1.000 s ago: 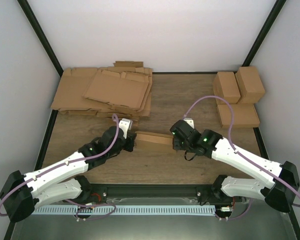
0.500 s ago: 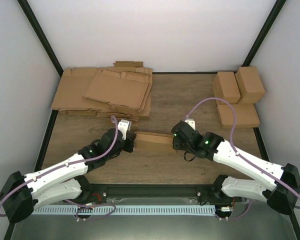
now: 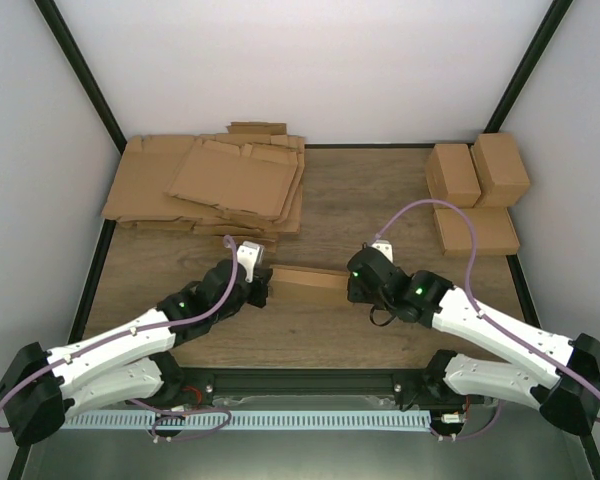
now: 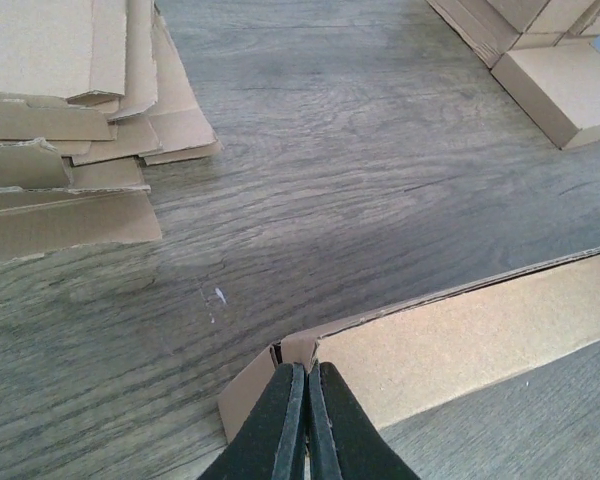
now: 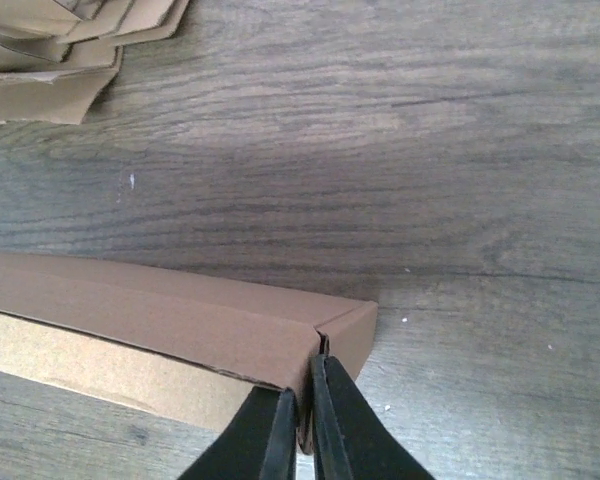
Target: Fold the paper box
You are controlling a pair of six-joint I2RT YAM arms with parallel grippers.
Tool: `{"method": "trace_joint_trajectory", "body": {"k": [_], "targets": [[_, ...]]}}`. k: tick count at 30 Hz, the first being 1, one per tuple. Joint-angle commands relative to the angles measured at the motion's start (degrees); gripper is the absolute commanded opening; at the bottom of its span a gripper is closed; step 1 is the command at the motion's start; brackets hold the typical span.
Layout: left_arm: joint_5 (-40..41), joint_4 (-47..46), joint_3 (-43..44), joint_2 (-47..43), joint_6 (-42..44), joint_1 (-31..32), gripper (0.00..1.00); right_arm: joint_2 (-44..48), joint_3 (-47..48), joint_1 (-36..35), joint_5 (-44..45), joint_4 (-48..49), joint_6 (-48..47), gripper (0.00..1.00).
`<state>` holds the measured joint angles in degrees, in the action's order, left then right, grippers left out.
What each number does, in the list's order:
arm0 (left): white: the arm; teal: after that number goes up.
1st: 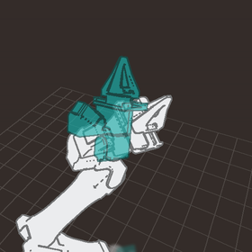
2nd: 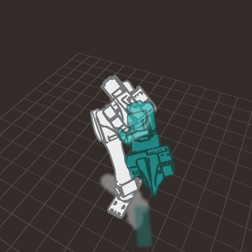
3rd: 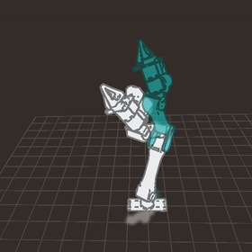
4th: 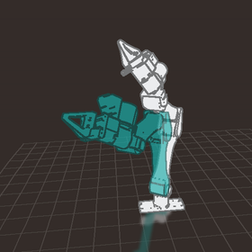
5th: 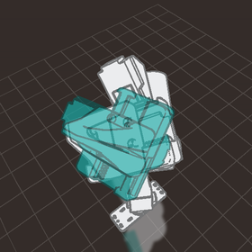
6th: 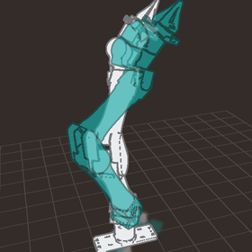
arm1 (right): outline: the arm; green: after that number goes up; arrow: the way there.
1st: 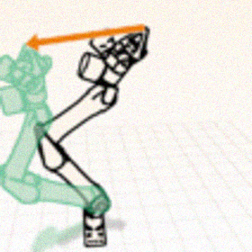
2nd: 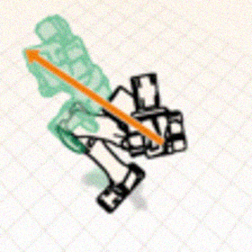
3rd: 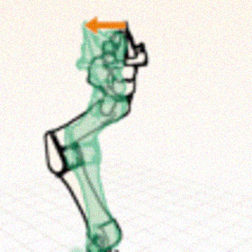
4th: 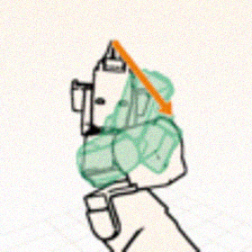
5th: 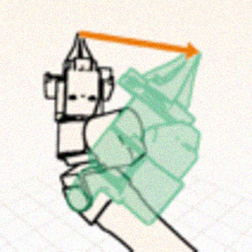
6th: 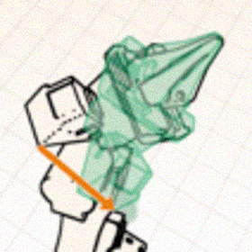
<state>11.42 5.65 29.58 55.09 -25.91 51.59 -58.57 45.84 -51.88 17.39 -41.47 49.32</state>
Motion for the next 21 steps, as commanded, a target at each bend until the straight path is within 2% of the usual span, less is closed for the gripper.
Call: {"method": "trace_joint_trajectory", "body": {"k": [1, 9, 18, 21], "targets": [[0.27, 3.85, 1.75, 0.07, 2.00, 0.58, 0.04, 0.84, 1.96, -0.07, 0.67, -7.80, 0.28, 0.10], [-0.13, 4.76, 2.91, 0.61, 2.80, 0.60, 0.04, 1.66, 4.57, -0.06, 1.02, -9.07, -0.72, 0.16], [-0.11, 6.07, 4.08, 0.78, 3.36, 0.60, 0.04, 2.44, 7.16, -0.01, 1.49, -10.64, -1.92, 0.32], [-0.10, 6.21, 4.27, 0.79, 3.41, 0.56, 0.04, 2.30, 7.85, 0.17, 1.29, -10.80, -2.73, 0.34]]}}
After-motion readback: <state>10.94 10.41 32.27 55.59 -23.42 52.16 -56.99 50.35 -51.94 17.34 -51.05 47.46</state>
